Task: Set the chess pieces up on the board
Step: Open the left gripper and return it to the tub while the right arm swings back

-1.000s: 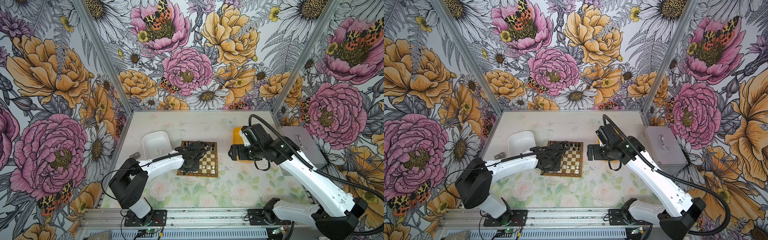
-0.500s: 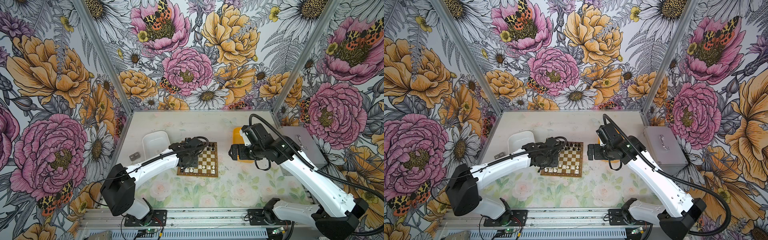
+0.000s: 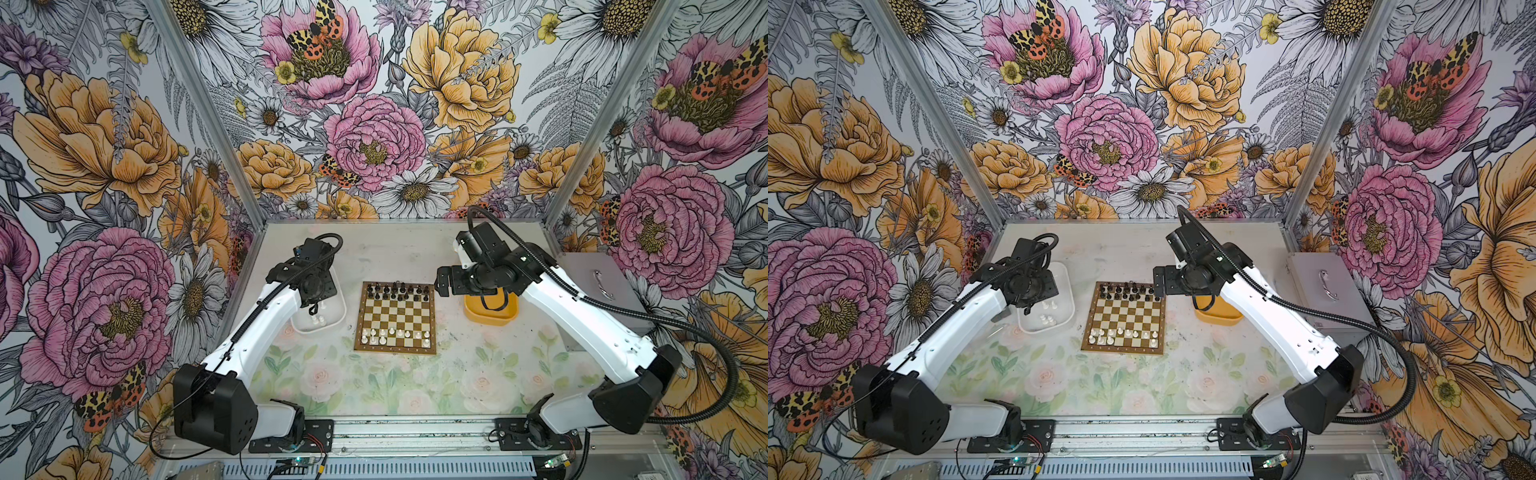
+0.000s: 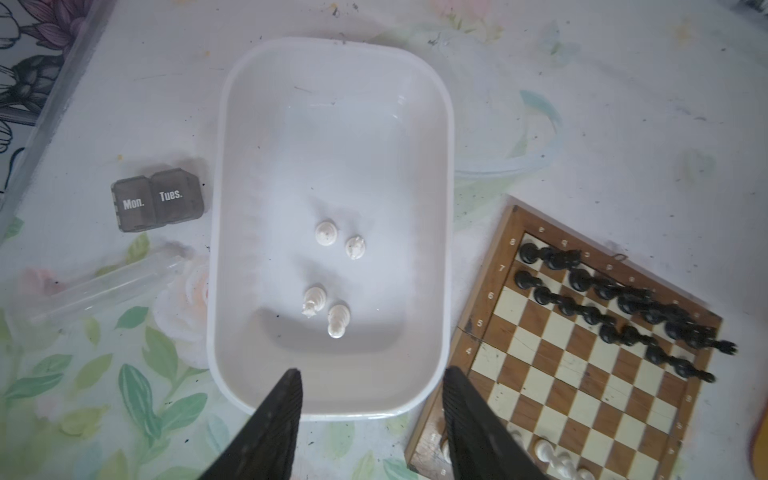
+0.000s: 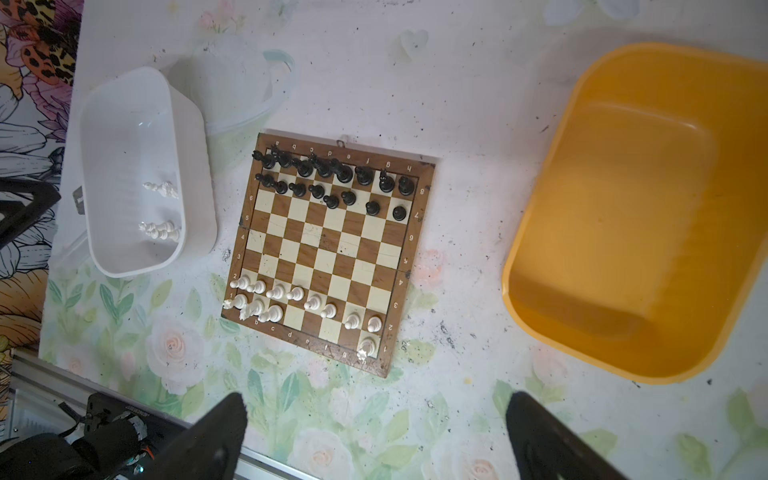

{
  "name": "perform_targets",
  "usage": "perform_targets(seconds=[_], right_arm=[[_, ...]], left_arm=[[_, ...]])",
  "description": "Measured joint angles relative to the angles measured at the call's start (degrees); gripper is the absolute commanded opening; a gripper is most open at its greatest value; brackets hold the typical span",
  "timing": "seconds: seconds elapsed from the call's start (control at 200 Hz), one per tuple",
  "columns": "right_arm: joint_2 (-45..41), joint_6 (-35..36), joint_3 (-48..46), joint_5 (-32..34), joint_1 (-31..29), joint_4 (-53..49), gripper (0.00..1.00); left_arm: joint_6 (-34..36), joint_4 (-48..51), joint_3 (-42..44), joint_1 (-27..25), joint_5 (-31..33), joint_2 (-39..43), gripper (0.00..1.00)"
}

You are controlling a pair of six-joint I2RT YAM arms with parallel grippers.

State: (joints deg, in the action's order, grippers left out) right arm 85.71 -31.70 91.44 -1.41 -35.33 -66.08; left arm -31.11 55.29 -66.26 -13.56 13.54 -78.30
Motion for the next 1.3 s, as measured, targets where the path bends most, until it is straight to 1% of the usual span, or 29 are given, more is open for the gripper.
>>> perform_targets(seconds=[0.16,0.245,0.32,0.545,0.711,1.171,1.301], right_arm=[[6.3,1.0,5.8,-1.2,0.0,1.2,1.0],[8.5,1.4,8.1,-1.9,0.0,1.5,1.0],[10.0,1.6,9.9,-2.3,0.0,1.7,1.0],[12.2,2.2,12.0,-3.4,0.5,1.7,1.0],[12.3,2.2,12.0,-3.4,1.2,1.7,1.0],[12.3,2.2,12.0,-3.4,2.1,1.7,1.0],[12.3,2.2,12.0,-3.3,2.1,1.7,1.0]], left_arm=[[1.8,-2.2,3.5,5.4,-2.2,-4.0,0.51],[2.4,-3.4,3.8,7.3,-3.1,-6.3,0.46],[3.0,-4.7,3.6,8.2,-4.0,-8.6,0.46],[4.3,-6.8,0.6,9.4,-5.6,-16.0,0.43],[4.9,-7.5,-1.6,9.9,-6.1,-19.2,0.41],[6.1,-9.0,-2.1,11.5,-7.1,-22.7,0.36],[6.7,-9.2,-2.1,11.6,-7.4,-23.2,0.32]])
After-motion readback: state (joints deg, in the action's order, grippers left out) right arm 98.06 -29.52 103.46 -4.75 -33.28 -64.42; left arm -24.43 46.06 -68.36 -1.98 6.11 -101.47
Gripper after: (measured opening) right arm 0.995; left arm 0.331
